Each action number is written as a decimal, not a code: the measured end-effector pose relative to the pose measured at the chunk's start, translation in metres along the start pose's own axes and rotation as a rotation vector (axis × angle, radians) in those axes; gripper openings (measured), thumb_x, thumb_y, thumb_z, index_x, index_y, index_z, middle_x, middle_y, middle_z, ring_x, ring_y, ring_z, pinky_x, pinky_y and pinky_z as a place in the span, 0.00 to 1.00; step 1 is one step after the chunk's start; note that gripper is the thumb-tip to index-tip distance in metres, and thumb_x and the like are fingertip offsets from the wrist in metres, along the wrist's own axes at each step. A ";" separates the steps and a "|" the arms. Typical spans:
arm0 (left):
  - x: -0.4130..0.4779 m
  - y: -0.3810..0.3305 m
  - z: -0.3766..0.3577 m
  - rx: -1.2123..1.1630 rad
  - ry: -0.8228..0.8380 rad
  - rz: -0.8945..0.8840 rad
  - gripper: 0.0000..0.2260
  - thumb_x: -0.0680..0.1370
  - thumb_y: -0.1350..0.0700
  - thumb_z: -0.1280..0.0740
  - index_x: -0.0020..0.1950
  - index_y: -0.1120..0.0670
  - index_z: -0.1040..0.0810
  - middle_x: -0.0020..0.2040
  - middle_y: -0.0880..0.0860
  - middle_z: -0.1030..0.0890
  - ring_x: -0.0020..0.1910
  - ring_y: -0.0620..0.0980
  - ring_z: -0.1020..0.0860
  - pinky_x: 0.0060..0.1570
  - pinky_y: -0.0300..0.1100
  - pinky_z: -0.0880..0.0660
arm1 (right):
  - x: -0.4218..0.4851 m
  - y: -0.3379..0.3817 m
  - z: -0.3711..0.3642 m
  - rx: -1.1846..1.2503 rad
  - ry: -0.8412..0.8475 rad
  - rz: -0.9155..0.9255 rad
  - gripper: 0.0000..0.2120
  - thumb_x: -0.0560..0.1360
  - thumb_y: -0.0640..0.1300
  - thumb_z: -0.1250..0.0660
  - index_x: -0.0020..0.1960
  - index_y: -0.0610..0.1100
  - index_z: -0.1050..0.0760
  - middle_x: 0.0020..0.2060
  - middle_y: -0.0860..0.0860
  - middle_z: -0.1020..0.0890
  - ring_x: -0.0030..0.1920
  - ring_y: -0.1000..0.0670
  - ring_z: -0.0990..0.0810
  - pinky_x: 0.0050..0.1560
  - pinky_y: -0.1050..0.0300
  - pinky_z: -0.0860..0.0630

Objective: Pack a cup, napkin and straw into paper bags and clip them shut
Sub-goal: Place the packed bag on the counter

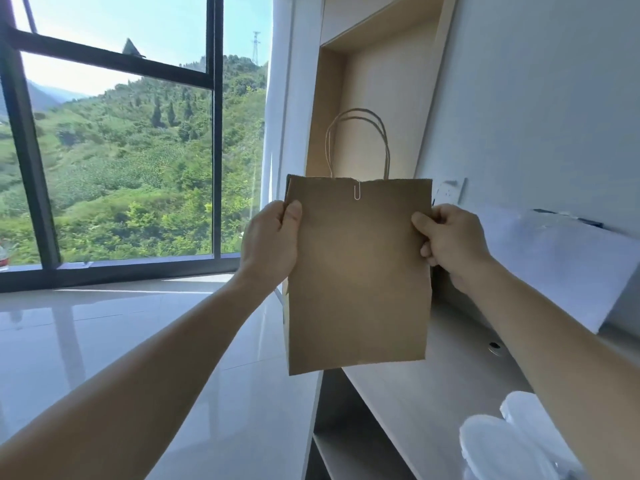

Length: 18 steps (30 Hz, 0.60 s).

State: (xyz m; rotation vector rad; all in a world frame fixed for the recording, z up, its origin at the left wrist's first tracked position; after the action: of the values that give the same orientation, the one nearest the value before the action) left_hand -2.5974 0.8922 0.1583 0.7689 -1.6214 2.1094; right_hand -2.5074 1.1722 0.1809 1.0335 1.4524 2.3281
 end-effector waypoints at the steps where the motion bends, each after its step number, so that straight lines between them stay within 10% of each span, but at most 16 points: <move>1: 0.012 0.014 -0.005 0.008 0.001 -0.007 0.20 0.83 0.47 0.41 0.33 0.52 0.37 0.30 0.47 0.33 0.29 0.46 0.35 0.30 0.43 0.40 | 0.012 -0.008 -0.013 -0.004 -0.003 -0.010 0.09 0.78 0.45 0.32 0.40 0.44 0.26 0.32 0.49 0.23 0.25 0.53 0.26 0.30 0.55 0.30; 18: 0.126 0.181 -0.148 0.215 0.365 -0.158 0.22 0.83 0.48 0.39 0.30 0.52 0.38 0.28 0.46 0.33 0.28 0.43 0.34 0.30 0.34 0.38 | 0.185 -0.182 -0.135 -0.087 -0.019 -0.283 0.02 0.81 0.35 0.39 0.53 0.38 0.28 0.44 0.40 0.21 0.35 0.48 0.17 0.31 0.59 0.20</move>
State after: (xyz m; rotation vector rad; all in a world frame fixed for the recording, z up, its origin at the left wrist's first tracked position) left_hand -2.8315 0.9812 0.0709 0.5149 -1.1230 2.1764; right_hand -2.7644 1.2607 0.0731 0.7682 1.3765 2.1525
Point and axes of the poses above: each hand's wrist, its own x-axis towards the middle knuckle, its own z-axis out of the back of the hand, y = z × x, the point moved 9 cm from there along x, towards the middle knuckle
